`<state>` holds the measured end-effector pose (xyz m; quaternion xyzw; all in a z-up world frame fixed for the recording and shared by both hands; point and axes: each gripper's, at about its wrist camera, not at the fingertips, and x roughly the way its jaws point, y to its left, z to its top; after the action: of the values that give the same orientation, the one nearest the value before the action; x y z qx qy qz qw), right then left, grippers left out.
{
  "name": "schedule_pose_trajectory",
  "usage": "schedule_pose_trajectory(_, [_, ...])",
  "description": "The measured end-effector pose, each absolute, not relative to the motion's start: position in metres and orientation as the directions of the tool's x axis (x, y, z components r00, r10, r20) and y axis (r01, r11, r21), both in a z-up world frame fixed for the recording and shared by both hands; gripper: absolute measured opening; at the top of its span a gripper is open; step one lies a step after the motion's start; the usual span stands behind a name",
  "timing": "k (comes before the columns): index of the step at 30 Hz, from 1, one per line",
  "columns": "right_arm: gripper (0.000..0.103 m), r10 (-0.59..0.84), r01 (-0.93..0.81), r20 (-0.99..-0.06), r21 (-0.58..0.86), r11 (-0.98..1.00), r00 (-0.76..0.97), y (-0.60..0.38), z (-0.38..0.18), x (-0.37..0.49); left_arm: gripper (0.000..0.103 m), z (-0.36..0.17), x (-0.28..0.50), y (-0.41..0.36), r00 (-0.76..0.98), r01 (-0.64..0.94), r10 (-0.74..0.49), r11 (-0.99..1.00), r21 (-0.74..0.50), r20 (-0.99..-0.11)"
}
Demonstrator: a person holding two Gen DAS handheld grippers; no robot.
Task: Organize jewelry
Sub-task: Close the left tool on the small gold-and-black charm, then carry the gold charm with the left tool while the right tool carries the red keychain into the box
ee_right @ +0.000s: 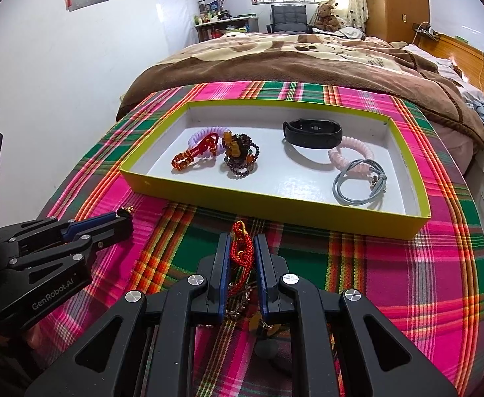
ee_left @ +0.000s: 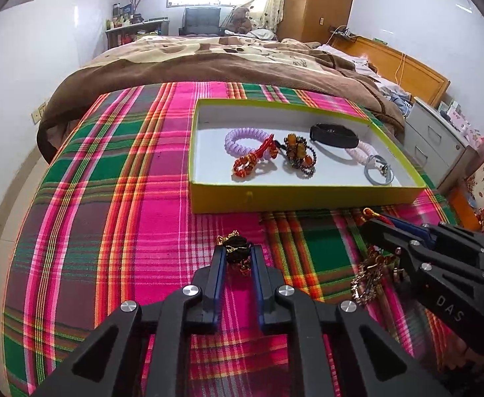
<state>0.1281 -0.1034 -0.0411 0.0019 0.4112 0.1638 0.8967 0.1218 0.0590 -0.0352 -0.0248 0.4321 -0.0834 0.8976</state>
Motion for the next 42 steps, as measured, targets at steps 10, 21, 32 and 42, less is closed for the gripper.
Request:
schedule_pose_trajectory(10, [0.015,0.310,-0.278,-0.707,0.166,0.946,0.635,-0.115,-0.024,0.133,0.015,-0.009,0.127,0.055,0.648,0.151,-0.189,0.981,-0.119,-0.738])
schedule_pose_trajectory(21, [0.015,0.281,-0.247,-0.691,0.151,0.957,0.666,-0.129,-0.009,0.156,0.015,0.018,0.162,0.051,0.673,0.172,-0.220,0.975,-0.140,-0.706])
schedule_pose_trajectory(32, [0.015,0.261,-0.224,-0.704,0.147,0.963,0.660,-0.145,-0.017,0.183,0.015,0.011,0.198,0.044,0.652,0.172,-0.230,0.973,-0.155,-0.722])
schedule_pose_trajectory(42, [0.015,0.270,-0.236,-0.723,0.152,0.960,0.635,-0.141,-0.031,0.206,0.015,-0.014,0.209,0.035,0.611,0.173,-0.231,0.972,-0.157,-0.757])
